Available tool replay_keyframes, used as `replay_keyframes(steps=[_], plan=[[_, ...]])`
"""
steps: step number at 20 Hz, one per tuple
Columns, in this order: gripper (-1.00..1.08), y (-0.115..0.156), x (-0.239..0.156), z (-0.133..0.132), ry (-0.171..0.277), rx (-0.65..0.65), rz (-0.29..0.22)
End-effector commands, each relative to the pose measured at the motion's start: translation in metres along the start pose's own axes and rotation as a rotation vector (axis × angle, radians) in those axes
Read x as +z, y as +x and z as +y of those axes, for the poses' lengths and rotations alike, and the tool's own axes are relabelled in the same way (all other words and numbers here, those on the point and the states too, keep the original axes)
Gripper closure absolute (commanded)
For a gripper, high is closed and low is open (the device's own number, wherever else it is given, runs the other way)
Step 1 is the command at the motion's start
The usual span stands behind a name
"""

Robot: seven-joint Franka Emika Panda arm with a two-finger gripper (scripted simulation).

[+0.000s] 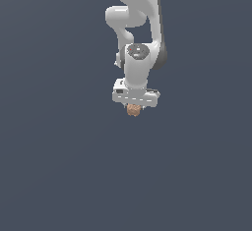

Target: Pick up the object and move it to a goal position.

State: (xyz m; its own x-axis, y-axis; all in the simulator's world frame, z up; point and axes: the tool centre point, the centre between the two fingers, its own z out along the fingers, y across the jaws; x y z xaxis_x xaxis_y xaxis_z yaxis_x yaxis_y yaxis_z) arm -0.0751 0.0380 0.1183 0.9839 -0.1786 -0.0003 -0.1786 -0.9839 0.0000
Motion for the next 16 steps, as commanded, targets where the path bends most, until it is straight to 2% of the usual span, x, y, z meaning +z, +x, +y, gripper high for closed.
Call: replay_keyframes(steps=[1,8,16], plan=[[1.08,-0.016,-0.008,-0.002,0.000,0.000,0.000],[1.08,-0.046,-0.025,-0.006,0.000,0.000,0.000],[1.08,-0.058,-0.032,-0.008,0.000,0.000,0.000]])
